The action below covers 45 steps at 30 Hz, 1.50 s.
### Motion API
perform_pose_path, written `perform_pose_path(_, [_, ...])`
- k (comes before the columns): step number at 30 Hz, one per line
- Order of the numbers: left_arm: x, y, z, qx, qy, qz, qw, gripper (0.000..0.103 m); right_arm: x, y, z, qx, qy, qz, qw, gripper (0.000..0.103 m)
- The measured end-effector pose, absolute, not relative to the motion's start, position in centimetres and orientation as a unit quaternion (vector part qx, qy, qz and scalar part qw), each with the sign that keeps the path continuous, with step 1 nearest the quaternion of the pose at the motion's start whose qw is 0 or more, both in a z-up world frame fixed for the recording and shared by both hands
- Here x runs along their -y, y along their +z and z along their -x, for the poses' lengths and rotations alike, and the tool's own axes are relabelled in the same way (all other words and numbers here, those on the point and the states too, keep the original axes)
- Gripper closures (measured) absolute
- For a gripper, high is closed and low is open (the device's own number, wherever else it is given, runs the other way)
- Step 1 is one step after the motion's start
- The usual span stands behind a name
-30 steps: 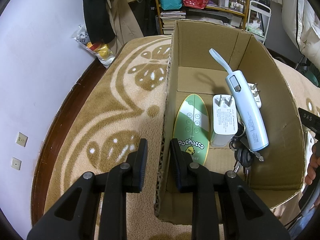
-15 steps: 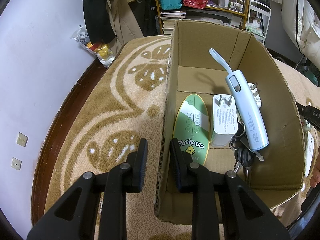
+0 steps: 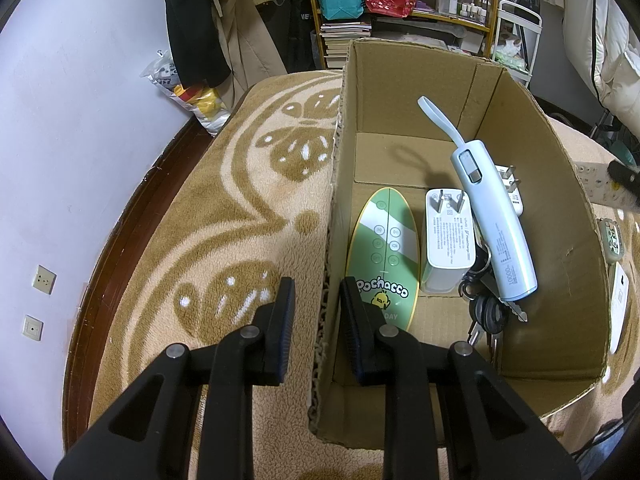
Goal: Organize rigid objects
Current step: 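Close the right gripper on the white remote and lift it, then carry the remote over the box and open the right gripper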
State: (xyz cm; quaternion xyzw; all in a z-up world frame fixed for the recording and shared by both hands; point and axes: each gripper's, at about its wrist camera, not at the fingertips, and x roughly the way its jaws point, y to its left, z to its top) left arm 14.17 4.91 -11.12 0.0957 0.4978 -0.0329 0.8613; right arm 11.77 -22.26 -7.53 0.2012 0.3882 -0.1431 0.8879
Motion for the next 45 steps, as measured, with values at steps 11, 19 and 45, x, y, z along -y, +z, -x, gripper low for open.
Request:
perform_pose_path(11, [-4.9, -11.1, -14.1, -0.498, -0.033, -0.096, 0.861, 0.080, 21.2, -3.7, -11.2, -0.337, -0.148, -0.182, 0.912, 0.086])
perform_pose_path(19, [-4.9, -11.1, -14.2, -0.498, -0.033, -0.096, 0.861, 0.080, 19.6, 0.6, -10.3, -0.285, -0.119, -0.177, 0.934, 0.086])
perform_pose_path(45, [-5.0, -11.2, -14.2, -0.498, -0.033, -0.097, 0.861, 0.080, 8.4, 1.6, -11.4, -0.301, 0.026, -0.095, 0.949, 0.086])
